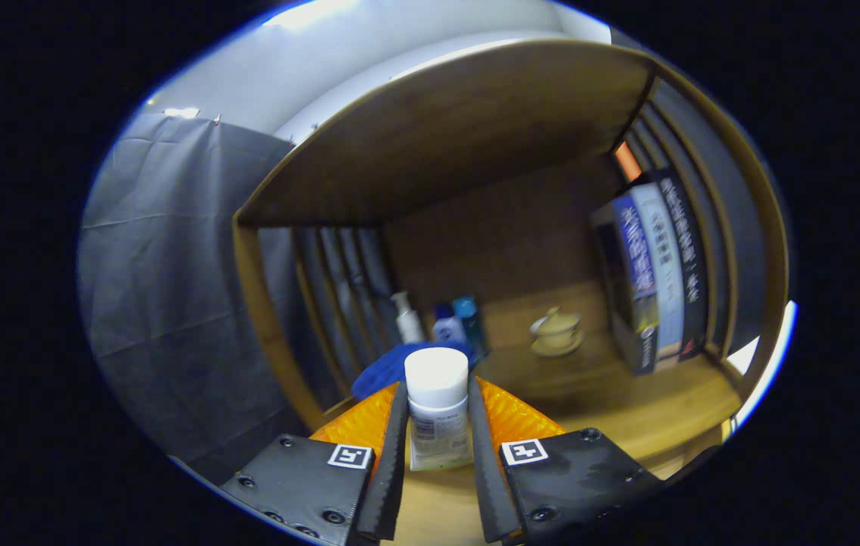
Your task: Pull open the drawer, take out the items inside it, and place them on the countertop above the cabinet.
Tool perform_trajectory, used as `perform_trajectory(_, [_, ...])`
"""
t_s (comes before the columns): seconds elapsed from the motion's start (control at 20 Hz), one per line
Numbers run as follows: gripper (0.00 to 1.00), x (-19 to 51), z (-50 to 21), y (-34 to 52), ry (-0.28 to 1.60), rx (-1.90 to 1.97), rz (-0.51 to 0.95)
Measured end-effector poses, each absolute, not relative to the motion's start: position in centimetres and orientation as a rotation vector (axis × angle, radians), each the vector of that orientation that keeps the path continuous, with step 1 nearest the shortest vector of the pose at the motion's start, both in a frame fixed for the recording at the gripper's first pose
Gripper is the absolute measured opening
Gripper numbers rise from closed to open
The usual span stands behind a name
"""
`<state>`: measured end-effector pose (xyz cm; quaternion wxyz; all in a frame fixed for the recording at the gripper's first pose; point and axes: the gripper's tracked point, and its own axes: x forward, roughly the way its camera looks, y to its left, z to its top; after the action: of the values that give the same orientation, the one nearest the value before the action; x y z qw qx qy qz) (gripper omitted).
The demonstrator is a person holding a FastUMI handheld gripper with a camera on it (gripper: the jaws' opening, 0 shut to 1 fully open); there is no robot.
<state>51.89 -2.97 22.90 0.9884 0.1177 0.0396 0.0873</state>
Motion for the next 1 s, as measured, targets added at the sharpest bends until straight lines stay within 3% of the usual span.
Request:
perform_trajectory(0.15, [0.48, 53.6, 23.7, -7.1, -0.002, 0.115, -0.011])
perform_trajectory(0.4, [0.48, 56.0, 18.3, -7.5, 0.171, 0.156, -0.021])
perform_trajectory(0.65, [0.49, 55.3, 18.2, -7.0, 0.164, 0.098, -0.034])
perform_trajectory(1.0, [0.49, 52.1, 10.6, -5.9, 0.504, 0.231, -0.034])
